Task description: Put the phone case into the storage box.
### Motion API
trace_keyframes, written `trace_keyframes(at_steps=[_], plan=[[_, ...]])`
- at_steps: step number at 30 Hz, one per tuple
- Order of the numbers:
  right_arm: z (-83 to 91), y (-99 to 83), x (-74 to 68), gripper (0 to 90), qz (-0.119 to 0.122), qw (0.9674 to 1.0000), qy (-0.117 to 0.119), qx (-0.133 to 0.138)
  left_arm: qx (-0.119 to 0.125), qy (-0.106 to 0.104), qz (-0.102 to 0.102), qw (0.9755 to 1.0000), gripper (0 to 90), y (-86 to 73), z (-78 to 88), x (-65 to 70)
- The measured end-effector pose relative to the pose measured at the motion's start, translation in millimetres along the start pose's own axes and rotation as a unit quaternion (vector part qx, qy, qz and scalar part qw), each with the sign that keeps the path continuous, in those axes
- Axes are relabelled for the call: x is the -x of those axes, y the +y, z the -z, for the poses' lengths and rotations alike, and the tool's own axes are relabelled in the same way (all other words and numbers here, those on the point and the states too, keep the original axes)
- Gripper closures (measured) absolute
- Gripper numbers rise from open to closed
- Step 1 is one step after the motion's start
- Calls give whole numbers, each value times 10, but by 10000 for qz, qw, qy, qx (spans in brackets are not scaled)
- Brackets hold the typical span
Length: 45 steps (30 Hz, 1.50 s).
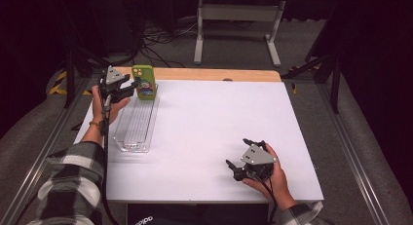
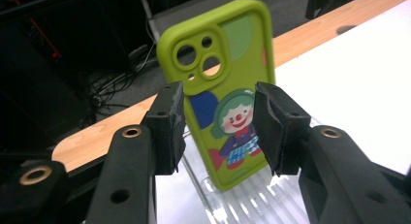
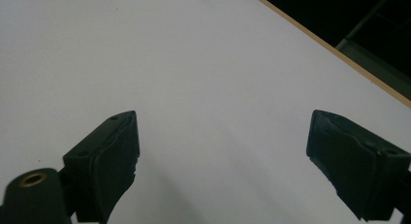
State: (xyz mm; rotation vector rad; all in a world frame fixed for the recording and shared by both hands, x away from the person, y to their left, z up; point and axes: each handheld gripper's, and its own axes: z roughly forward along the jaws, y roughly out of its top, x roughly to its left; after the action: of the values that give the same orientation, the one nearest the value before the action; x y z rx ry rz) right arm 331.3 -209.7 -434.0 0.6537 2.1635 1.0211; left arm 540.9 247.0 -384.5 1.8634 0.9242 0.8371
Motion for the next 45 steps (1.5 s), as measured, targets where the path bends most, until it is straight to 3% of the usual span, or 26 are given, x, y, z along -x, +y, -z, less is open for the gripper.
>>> trace_keyframes(at_steps=[11,14,22,30,45], plan=[[7,5,-2,124,-3,10000,-6,26,218,-138,-153,9996,502,60,128,119],[8,6,1,124,-5,10000,-7,36,249,-162,-310,9991,489,75,155,129],[9,7,6,124,-4,10000,-17,41,383,-330,-275,9983,443,80,227,182],[8,12,-4,124,18,10000,-10,33,431,-350,-403,9976,400,81,281,234],[18,18,6,124,4,10000,-9,58,672,-393,-422,9961,297,114,422,321]])
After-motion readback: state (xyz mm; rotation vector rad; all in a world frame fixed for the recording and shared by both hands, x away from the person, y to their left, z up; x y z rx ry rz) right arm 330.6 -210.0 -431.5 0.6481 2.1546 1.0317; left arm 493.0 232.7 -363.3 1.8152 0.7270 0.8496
